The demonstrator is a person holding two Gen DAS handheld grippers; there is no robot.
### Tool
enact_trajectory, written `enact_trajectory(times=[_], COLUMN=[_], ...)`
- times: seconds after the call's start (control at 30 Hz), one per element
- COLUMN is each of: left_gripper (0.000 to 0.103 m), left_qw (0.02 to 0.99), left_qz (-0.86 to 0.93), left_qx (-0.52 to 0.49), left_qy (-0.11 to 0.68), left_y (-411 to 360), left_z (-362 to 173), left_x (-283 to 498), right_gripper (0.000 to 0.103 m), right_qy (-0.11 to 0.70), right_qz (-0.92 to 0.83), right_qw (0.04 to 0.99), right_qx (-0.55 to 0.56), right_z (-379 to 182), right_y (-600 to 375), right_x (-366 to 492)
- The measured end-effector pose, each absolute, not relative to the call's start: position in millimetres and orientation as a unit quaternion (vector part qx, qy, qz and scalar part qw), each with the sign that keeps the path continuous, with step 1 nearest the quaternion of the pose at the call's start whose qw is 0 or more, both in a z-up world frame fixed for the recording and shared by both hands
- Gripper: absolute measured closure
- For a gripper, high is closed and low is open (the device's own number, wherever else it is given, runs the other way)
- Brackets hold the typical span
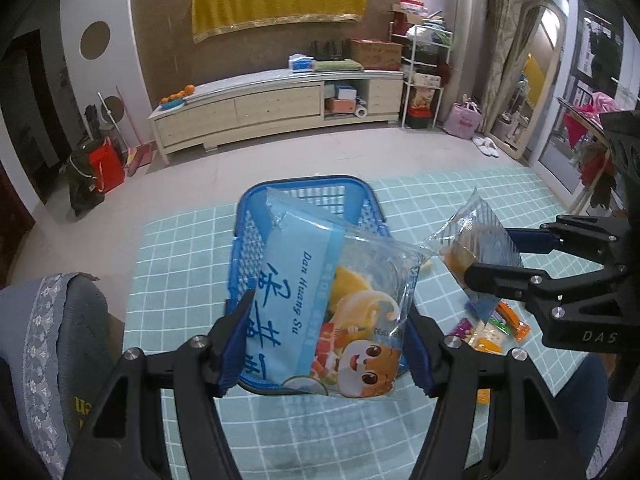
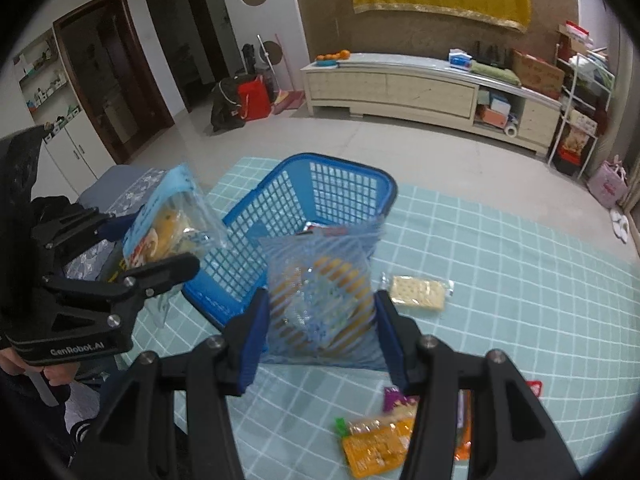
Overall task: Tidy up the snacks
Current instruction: 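Carry the blue cracker bag and clear bread bag over the blue basket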
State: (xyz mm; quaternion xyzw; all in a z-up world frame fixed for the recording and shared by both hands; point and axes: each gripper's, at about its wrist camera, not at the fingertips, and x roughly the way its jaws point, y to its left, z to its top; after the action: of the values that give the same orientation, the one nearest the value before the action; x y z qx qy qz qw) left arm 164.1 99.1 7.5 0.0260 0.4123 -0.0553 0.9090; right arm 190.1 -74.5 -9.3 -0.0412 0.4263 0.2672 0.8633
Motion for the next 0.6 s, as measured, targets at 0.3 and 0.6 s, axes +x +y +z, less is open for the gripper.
enact_trajectory(times=[0.3, 0.6], left_gripper=[0.039, 0.039], left_qw=[0.902, 0.893], left_qz=[-0.046, -0.048], left_qx=[0.042, 0.042], left_qy=[0.426, 0.446], left_y=[112, 117], left_z=[-7, -37], left_x=[205, 251], right_gripper=[0.047, 0.047], right_qy=[0.435, 0.451], right_qz=[0.26, 0.249], right_qw=[0.861, 0.855], right_qx=[-0.045, -0.061], right_z=[-22, -46], right_y=[-50, -40], right_x=[236, 280])
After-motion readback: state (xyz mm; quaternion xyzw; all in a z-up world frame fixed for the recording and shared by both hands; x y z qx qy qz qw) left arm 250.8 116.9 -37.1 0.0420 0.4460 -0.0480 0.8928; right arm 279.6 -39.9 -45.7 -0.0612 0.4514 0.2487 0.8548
